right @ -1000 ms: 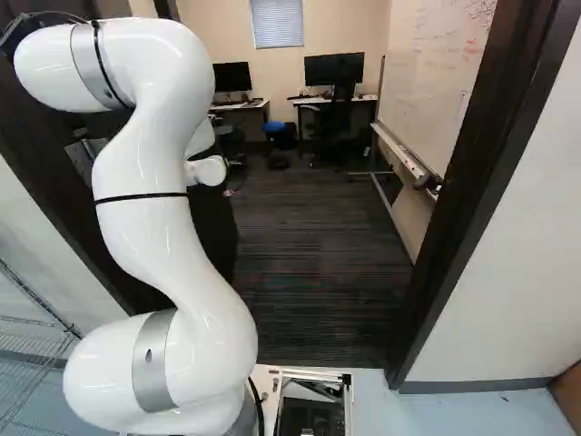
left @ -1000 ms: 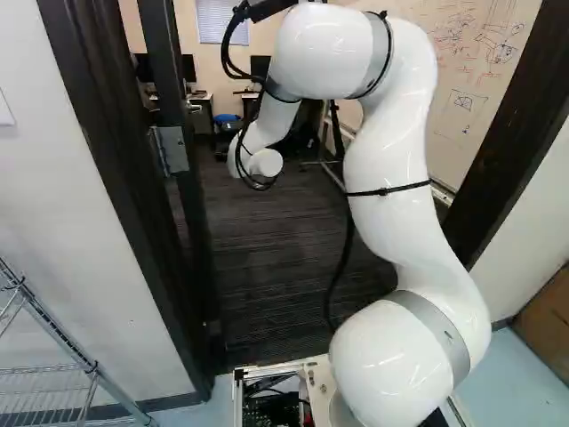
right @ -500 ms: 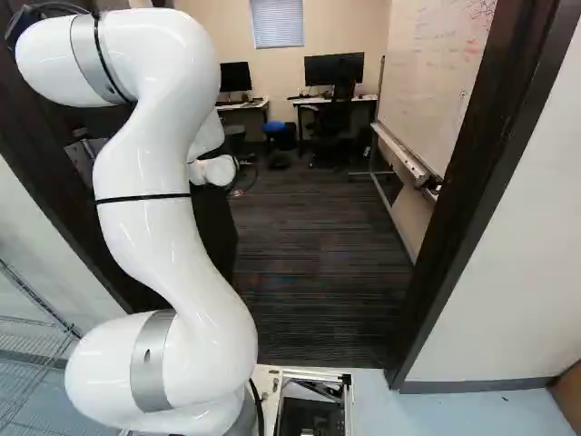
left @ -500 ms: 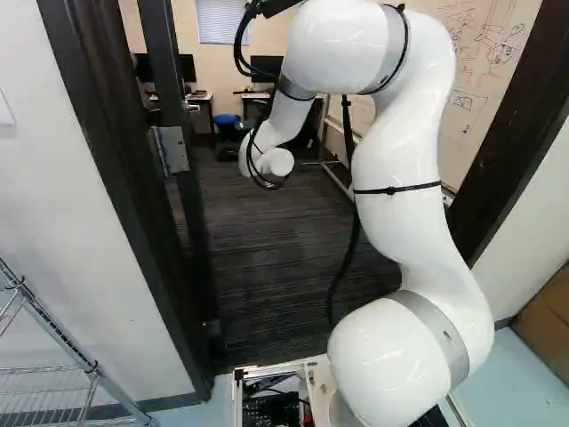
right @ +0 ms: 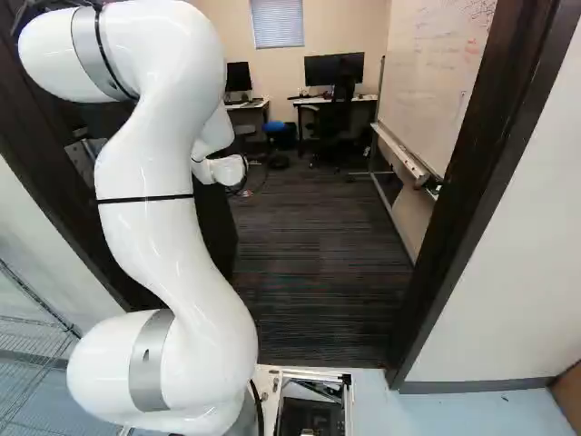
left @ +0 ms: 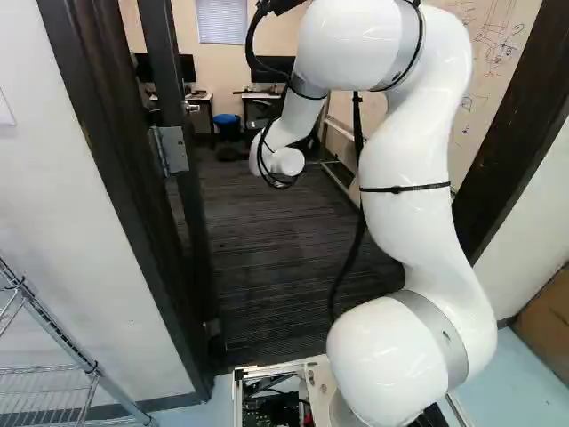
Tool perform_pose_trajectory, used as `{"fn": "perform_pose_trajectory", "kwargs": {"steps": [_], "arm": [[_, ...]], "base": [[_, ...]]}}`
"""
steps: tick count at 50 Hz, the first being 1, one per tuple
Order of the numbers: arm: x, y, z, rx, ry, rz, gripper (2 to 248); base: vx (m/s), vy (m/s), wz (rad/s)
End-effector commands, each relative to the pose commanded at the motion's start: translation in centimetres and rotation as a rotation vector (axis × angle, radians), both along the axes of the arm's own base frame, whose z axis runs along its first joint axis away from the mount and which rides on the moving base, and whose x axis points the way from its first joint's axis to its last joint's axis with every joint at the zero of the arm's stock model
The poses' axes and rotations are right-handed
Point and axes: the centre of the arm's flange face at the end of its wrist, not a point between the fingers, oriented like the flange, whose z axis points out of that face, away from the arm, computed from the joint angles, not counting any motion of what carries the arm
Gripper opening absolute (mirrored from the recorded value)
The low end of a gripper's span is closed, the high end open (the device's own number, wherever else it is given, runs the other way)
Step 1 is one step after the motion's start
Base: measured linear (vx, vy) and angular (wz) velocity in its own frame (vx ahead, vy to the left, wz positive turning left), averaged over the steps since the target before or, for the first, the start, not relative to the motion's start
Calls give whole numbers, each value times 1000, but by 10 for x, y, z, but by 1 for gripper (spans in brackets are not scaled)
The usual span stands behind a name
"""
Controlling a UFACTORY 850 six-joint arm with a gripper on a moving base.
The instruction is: Open the door and move inside
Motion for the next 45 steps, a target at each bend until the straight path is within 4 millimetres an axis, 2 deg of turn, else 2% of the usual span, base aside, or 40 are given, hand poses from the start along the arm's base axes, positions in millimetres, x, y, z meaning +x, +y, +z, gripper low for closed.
{"fn": "perform_pose_trajectory", "kwargs": {"steps": [45], "arm": [[-27,-66,4,-48,16,-32,247]], "base": [[0,0,0]]}}
